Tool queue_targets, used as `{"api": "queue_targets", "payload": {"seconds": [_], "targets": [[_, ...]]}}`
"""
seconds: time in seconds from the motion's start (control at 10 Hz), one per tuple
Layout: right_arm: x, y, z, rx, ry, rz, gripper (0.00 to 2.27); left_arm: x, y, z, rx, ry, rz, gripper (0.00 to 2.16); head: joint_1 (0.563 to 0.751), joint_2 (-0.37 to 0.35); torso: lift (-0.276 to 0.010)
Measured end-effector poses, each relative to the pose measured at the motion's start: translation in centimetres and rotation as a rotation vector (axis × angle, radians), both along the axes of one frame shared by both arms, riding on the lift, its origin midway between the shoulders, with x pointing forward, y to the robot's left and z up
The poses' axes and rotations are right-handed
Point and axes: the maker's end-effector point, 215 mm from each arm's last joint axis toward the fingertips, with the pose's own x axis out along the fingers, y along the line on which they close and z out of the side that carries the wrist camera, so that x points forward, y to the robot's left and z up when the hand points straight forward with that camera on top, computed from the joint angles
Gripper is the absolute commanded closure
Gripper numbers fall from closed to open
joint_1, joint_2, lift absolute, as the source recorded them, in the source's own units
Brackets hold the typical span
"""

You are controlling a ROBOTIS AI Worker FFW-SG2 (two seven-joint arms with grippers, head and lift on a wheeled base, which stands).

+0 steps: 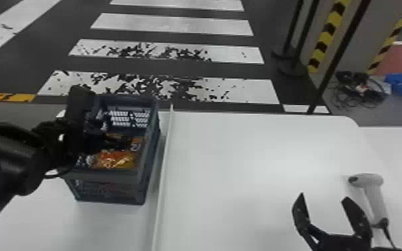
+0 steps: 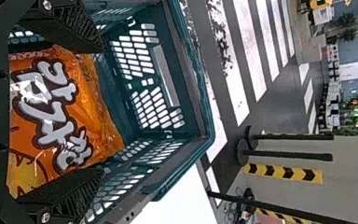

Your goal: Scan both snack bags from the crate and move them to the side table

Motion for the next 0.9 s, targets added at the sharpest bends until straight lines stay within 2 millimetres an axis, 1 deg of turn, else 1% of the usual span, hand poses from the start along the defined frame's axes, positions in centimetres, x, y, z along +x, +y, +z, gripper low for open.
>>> {"api": "queue_targets", "payload": {"seconds": [0.2,0.3,0.5,0.7,0.9], "targets": [[0.0,0.0,0.0,0.0,-0.001,0.0,0.07,0.3,-0.4,-0.9,0.067,0.038,-0.041,0.09,0.695,-0.056,-0.099],[0.0,0.0,0.0,0.0,-0.001,0.001,0.07,0.5,-1.0,-1.2,0.083,0.052,-0.067,0.09,0.695,-0.063,-0.099],[0.0,0.1,0.0,0.001,-0.001,0.004,0.07,0.5,-2.0,-2.3,0.119,0.088,-0.118,0.09,0.695,-0.072,-0.099],[0.1,0.3,0.1,0.001,-0.004,0.008,0.07,-0.2,-2.8,-3.8,0.156,0.124,-0.161,0.09,0.695,-0.081,-0.099],[0.3,0.3,0.2,0.0,-0.004,0.012,0.07,-1.1,-2.6,-5.6,0.192,0.162,-0.178,0.1,0.695,-0.08,-0.099]]}}
